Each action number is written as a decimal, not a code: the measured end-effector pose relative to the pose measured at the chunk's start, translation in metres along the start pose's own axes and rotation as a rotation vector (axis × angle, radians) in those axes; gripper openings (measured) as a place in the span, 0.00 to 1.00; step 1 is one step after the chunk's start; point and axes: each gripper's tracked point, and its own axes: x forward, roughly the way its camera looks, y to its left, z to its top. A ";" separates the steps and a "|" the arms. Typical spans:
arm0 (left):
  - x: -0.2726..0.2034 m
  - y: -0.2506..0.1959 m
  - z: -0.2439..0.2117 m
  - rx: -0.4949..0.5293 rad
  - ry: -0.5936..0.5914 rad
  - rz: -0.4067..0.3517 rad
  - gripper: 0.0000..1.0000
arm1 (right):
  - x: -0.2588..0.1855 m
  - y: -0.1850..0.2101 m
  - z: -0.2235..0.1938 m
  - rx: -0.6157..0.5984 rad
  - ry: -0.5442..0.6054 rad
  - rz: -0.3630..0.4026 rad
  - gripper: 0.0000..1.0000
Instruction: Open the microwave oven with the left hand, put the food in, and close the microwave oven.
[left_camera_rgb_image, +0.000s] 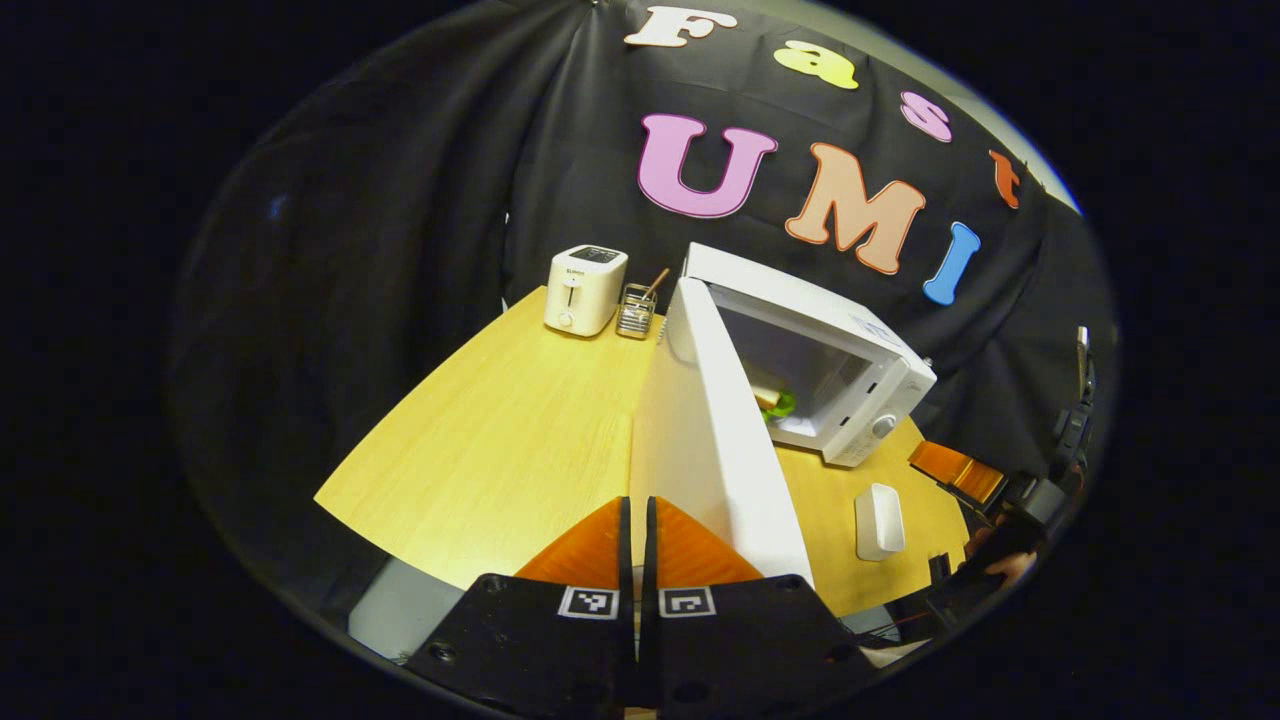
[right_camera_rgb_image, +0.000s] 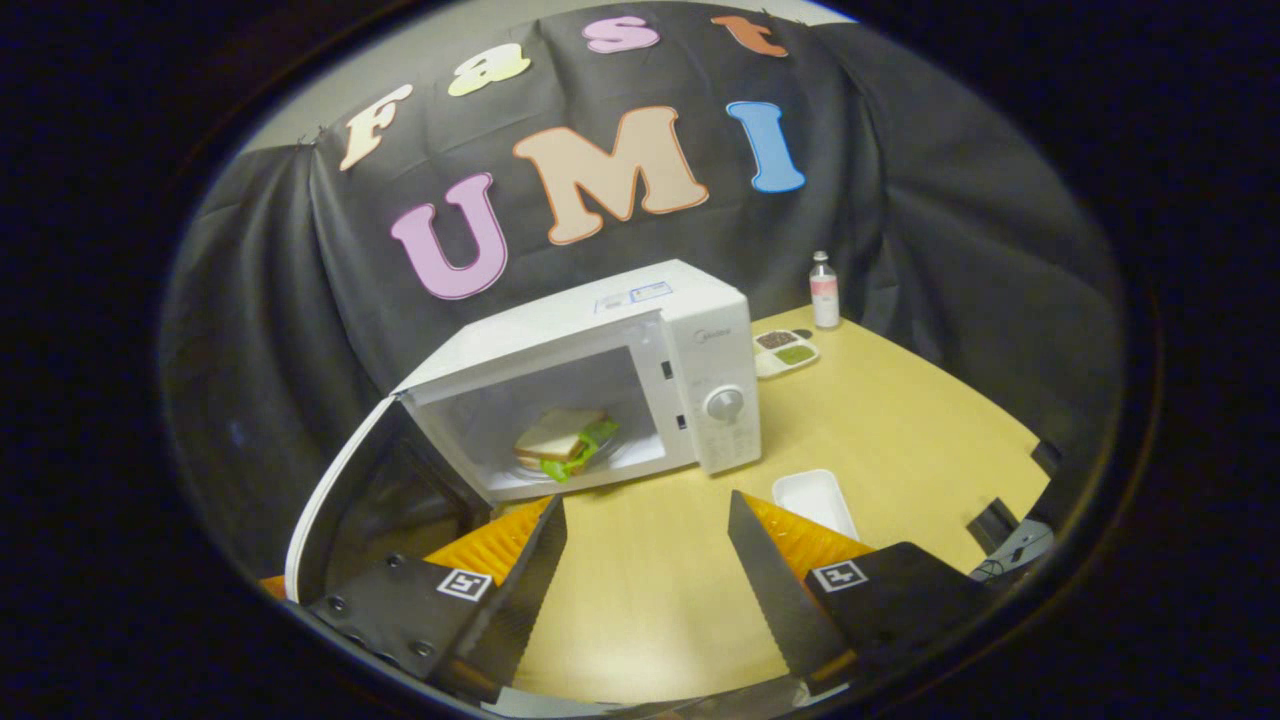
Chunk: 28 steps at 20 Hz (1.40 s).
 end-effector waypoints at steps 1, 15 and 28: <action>0.001 -0.007 0.000 0.001 0.002 -0.012 0.01 | -0.006 -0.008 0.001 -0.005 -0.015 -0.017 1.00; 0.047 -0.126 0.011 0.146 0.009 -0.168 0.01 | -0.054 -0.135 0.063 0.044 -0.122 -0.192 0.99; 0.106 -0.224 0.027 0.201 -0.031 -0.250 0.01 | -0.043 -0.181 0.090 0.056 -0.157 -0.175 1.00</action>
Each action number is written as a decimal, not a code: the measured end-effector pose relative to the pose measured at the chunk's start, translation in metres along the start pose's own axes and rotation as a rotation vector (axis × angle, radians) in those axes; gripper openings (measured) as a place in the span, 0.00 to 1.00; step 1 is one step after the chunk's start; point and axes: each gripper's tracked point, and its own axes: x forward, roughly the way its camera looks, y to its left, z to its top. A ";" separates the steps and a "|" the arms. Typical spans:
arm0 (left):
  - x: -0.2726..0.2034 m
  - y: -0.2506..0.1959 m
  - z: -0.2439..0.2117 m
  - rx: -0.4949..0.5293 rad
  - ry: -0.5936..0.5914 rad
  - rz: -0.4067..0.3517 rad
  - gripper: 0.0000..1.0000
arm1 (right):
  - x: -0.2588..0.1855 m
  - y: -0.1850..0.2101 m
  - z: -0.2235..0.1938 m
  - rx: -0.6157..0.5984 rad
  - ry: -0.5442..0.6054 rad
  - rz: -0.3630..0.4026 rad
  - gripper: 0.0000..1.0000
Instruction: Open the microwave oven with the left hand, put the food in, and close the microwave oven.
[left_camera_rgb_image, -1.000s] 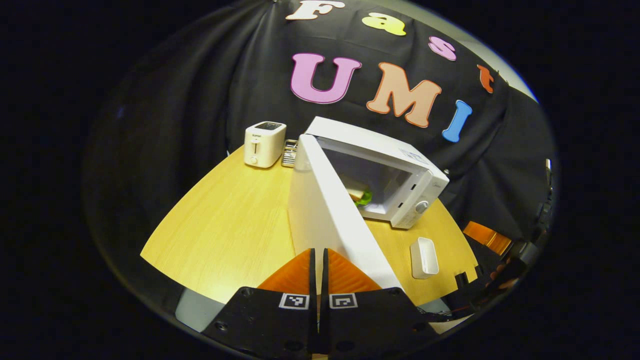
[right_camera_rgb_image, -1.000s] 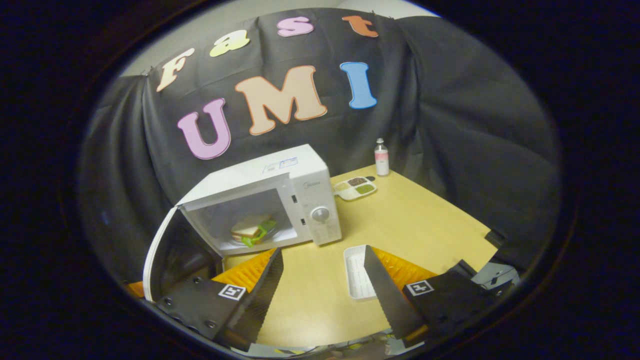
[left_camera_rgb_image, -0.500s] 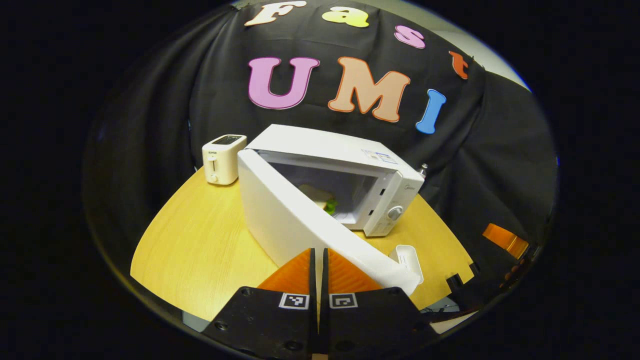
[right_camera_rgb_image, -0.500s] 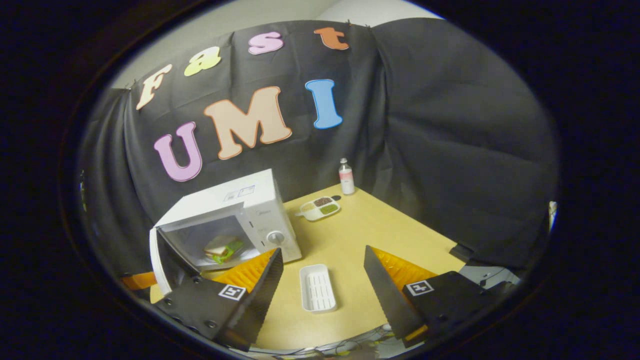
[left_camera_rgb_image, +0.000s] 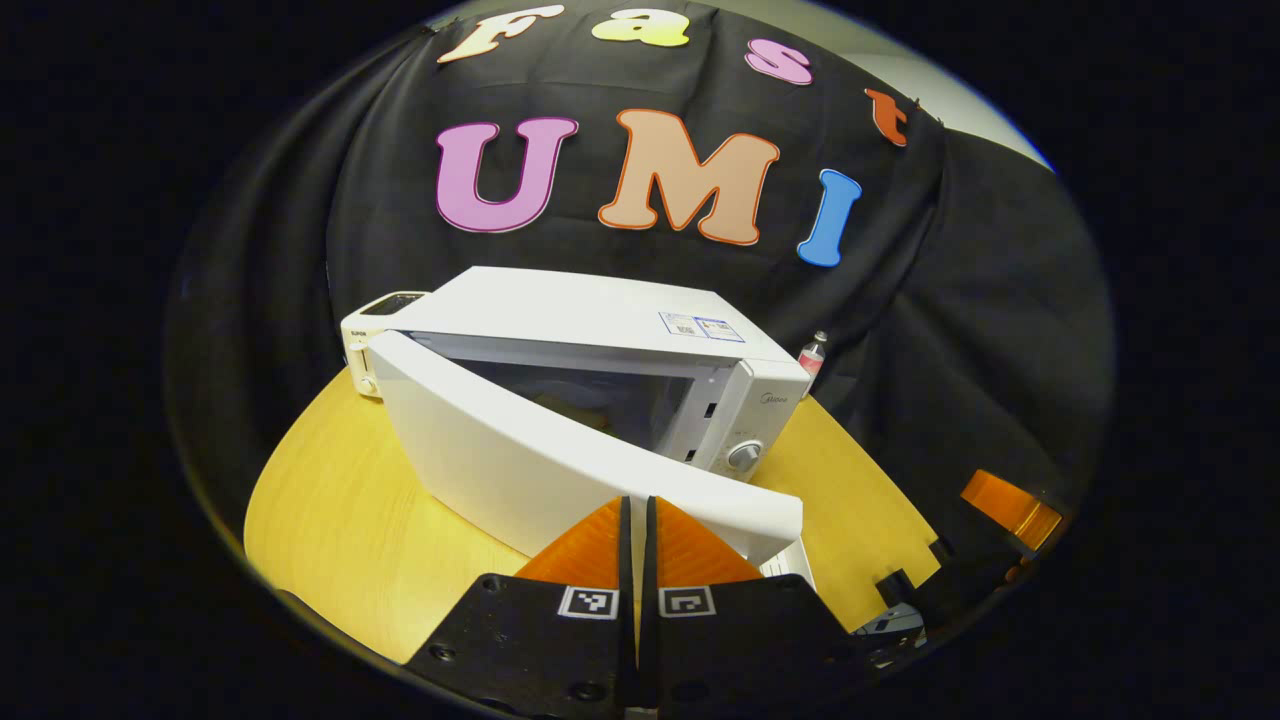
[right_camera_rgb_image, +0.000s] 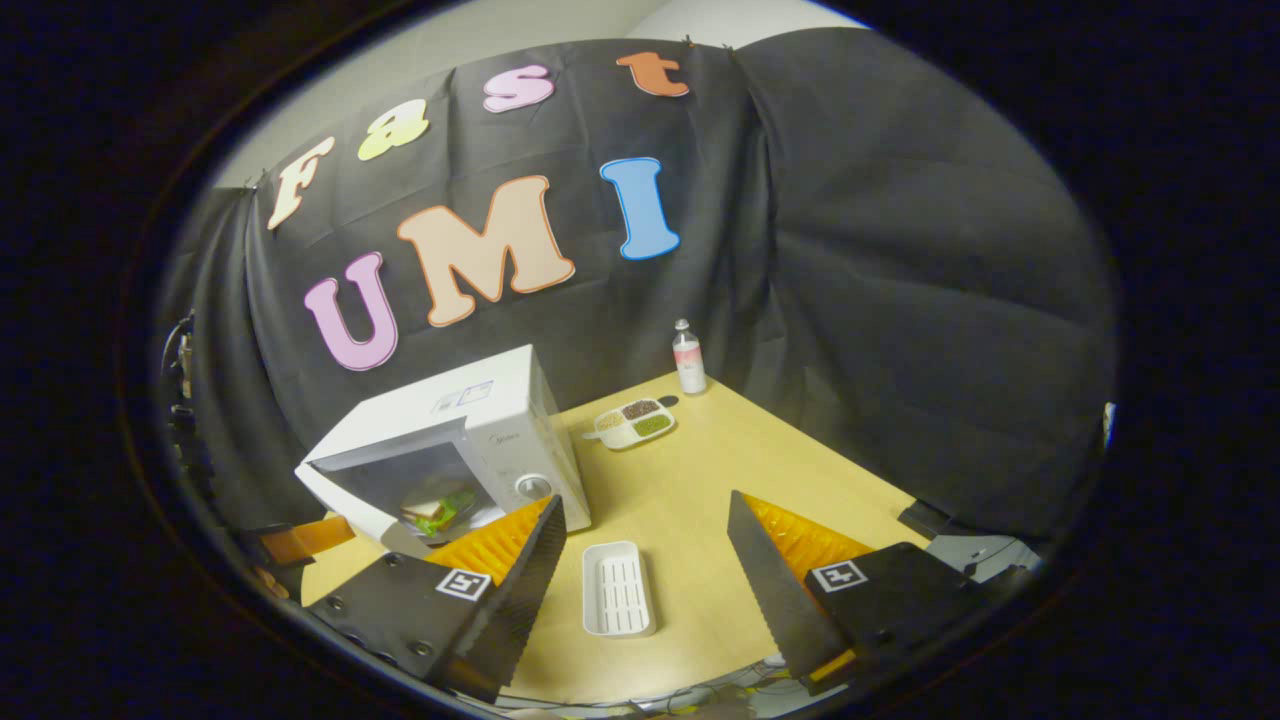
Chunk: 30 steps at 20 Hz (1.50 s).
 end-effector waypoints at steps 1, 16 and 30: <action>0.006 -0.002 0.002 -0.009 0.001 0.000 0.01 | 0.001 -0.003 0.002 0.006 -0.002 0.001 1.00; 0.100 -0.023 0.046 -0.027 -0.059 0.019 0.01 | 0.014 -0.032 0.028 0.017 -0.066 -0.032 0.92; 0.116 -0.027 0.045 -0.058 -0.076 0.064 0.00 | 0.024 -0.044 0.033 -0.009 -0.056 -0.034 0.92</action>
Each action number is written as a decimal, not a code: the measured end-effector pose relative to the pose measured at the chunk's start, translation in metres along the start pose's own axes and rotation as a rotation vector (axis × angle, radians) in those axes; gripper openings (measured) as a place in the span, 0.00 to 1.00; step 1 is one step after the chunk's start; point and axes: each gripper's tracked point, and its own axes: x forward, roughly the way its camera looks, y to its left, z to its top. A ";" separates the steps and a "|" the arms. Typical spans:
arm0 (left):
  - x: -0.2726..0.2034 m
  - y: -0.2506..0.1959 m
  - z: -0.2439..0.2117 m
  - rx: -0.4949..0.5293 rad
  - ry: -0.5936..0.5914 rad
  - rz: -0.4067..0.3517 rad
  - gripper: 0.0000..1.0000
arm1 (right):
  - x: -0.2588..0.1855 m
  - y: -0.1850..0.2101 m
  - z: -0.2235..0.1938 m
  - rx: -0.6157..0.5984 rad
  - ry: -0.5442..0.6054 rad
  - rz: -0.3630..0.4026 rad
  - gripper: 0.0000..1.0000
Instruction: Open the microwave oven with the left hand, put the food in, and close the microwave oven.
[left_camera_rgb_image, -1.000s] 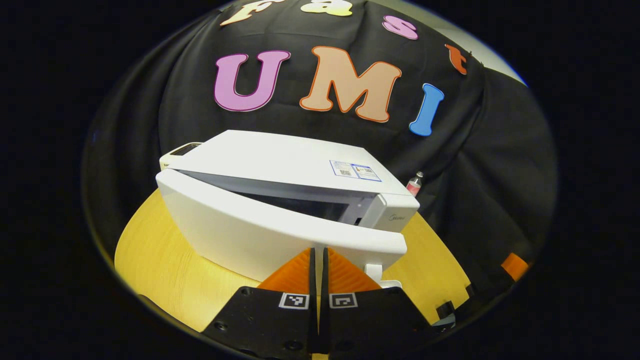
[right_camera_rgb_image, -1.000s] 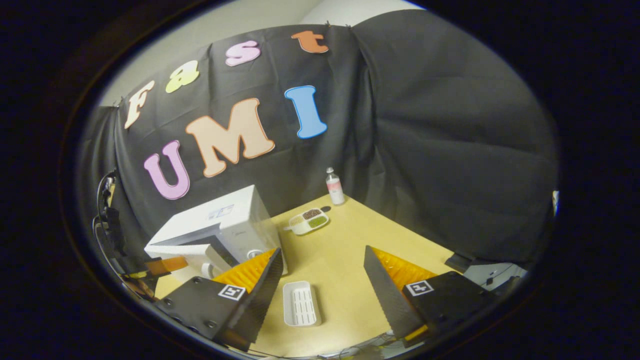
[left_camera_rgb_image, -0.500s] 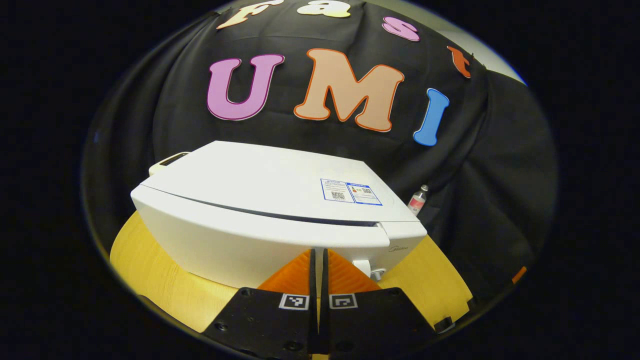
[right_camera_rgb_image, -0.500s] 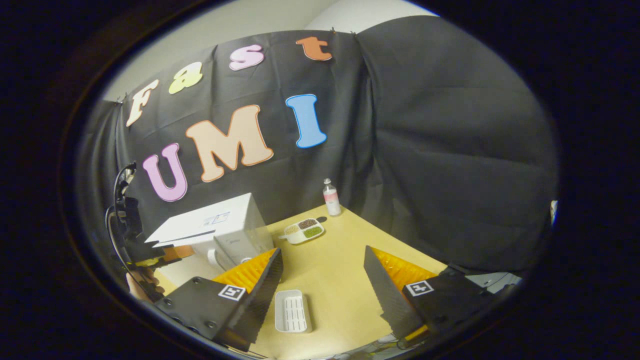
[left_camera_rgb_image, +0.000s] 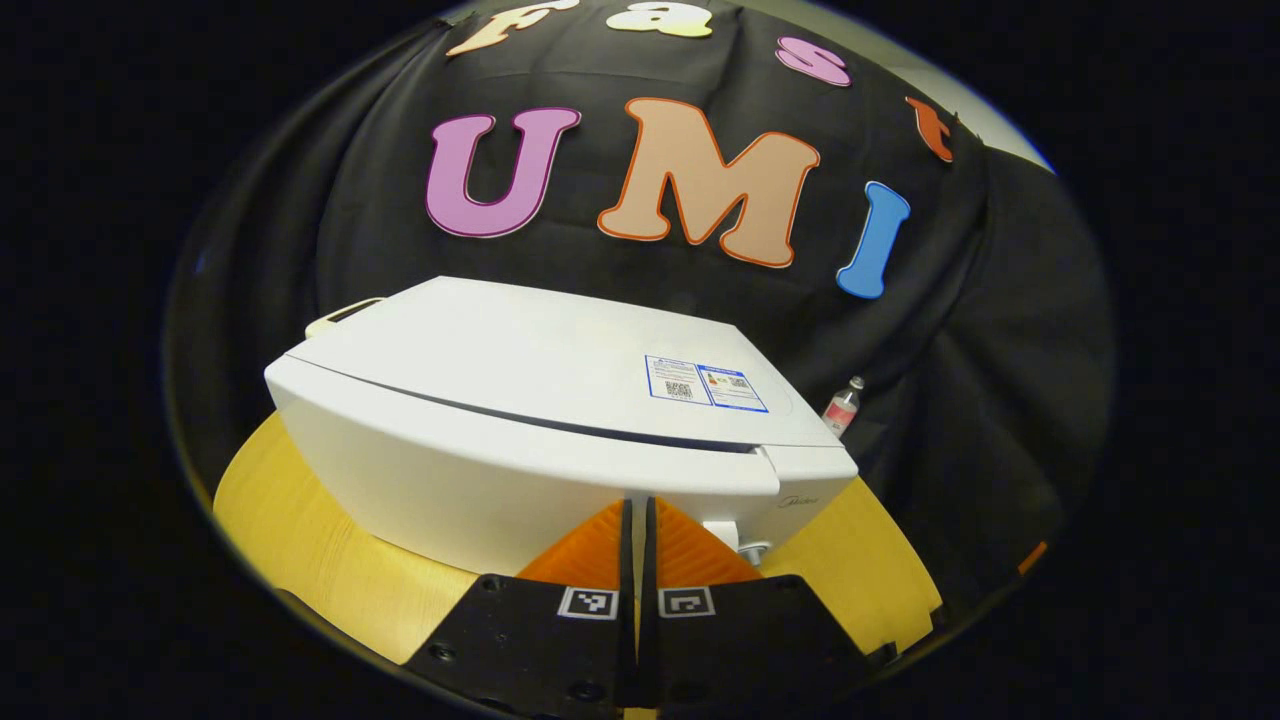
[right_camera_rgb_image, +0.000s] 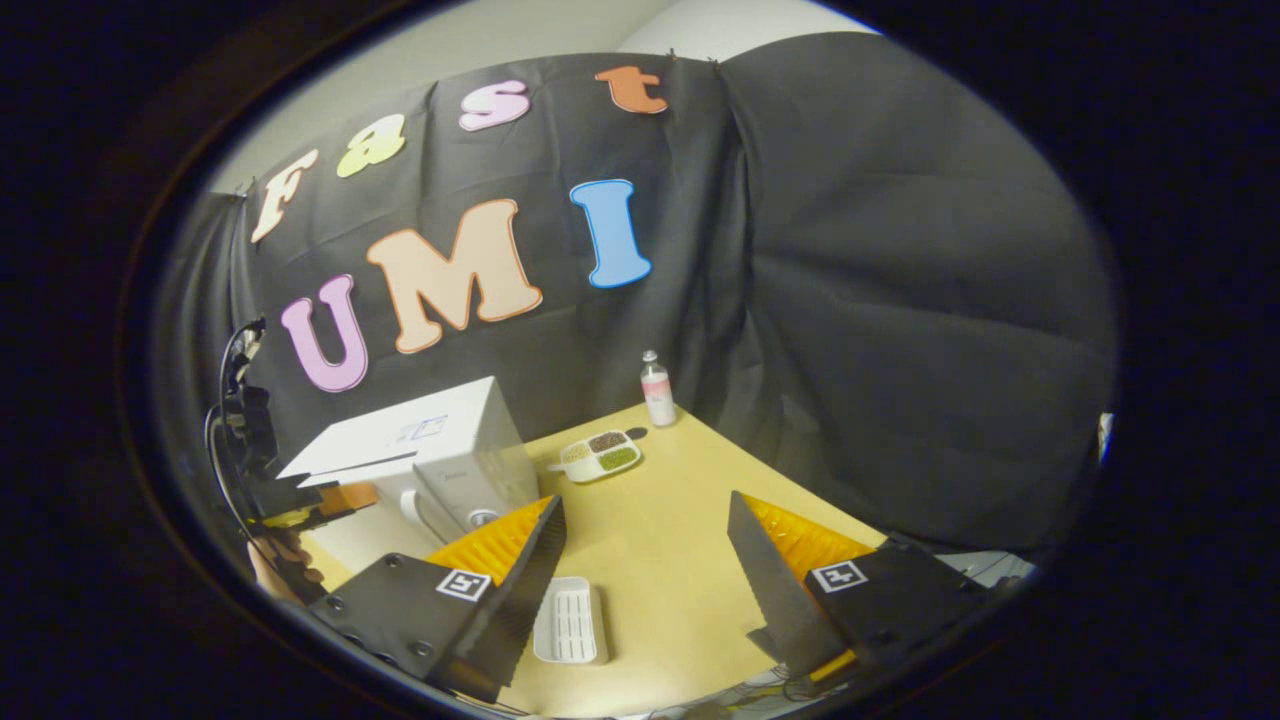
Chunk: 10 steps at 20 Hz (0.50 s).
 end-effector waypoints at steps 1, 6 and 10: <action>0.000 0.000 0.001 0.004 -0.002 -0.001 0.00 | 0.001 0.001 -0.001 0.001 0.002 0.004 0.92; 0.001 0.001 0.000 0.003 -0.010 0.014 0.02 | 0.003 -0.005 -0.001 0.013 0.011 -0.007 0.92; 0.002 0.001 0.001 0.000 -0.017 0.024 0.01 | 0.002 -0.009 0.002 0.016 0.001 -0.016 0.92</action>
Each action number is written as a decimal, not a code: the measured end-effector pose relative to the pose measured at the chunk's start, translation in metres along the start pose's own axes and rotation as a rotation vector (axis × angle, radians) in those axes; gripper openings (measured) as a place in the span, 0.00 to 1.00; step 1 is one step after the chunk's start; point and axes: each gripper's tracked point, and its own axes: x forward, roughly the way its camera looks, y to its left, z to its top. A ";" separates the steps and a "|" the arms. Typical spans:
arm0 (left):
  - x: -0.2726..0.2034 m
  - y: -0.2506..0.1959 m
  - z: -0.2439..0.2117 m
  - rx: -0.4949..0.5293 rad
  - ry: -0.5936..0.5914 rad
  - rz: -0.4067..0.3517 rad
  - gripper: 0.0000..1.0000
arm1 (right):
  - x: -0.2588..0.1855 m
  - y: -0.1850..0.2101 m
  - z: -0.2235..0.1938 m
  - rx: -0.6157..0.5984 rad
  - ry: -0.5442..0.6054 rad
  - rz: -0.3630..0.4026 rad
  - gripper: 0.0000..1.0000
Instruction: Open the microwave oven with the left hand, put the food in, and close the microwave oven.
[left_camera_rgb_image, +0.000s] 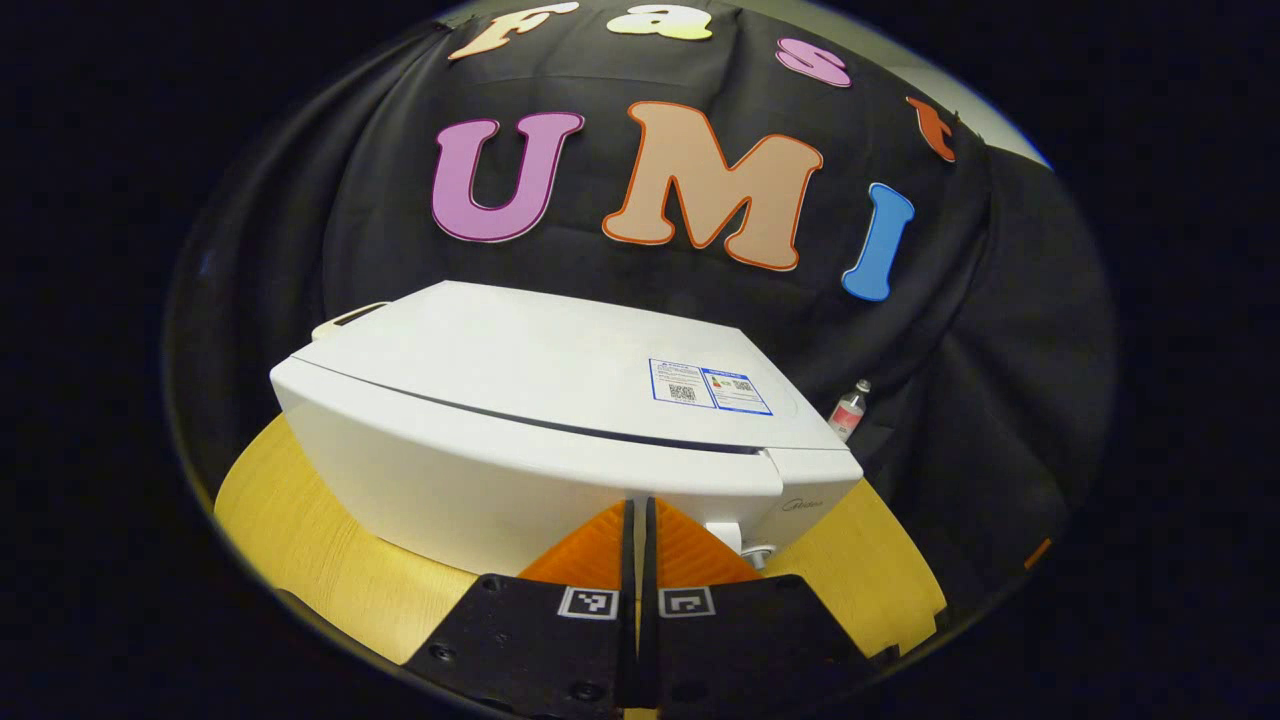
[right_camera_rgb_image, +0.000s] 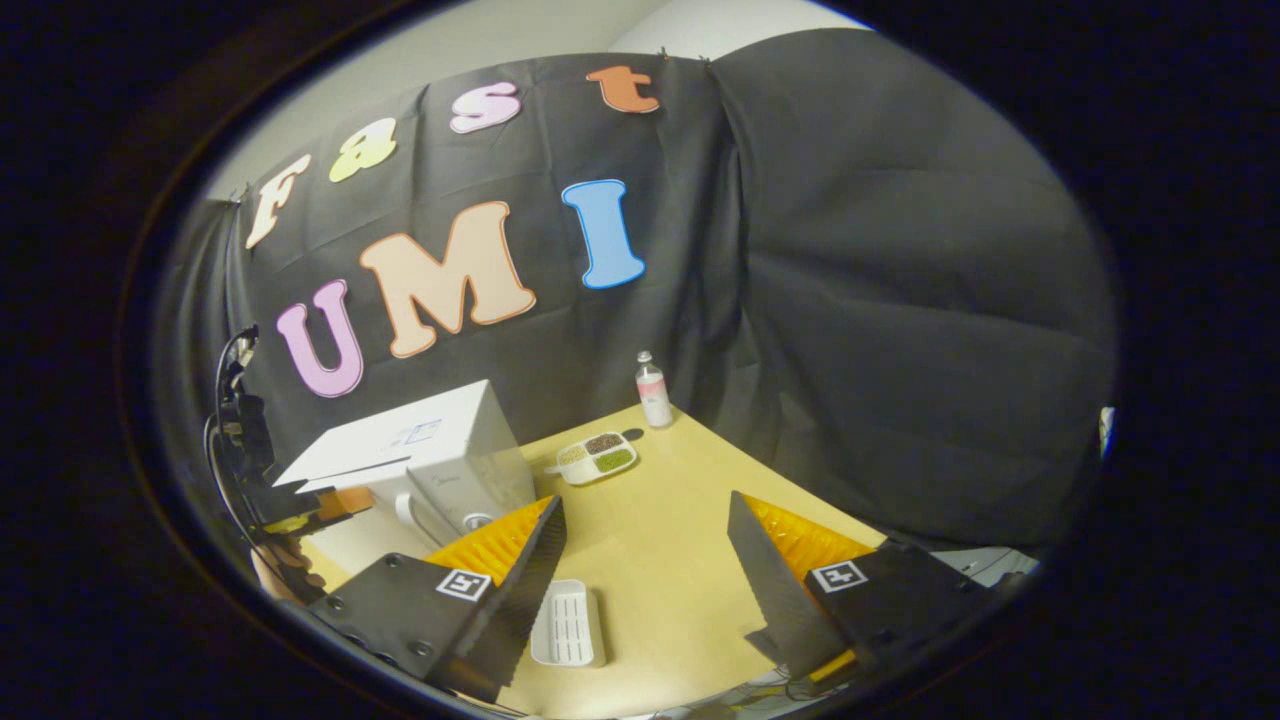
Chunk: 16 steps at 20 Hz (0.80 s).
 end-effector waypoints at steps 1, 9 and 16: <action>0.000 0.000 0.000 0.001 -0.003 -0.002 0.01 | 0.001 0.000 -0.001 -0.001 0.002 -0.001 0.92; 0.007 0.004 -0.005 0.001 -0.003 0.000 0.01 | -0.004 0.007 0.000 -0.038 0.007 0.035 0.92; 0.010 0.009 -0.002 0.018 -0.006 -0.007 0.01 | -0.015 0.012 0.000 -0.056 0.005 0.069 0.92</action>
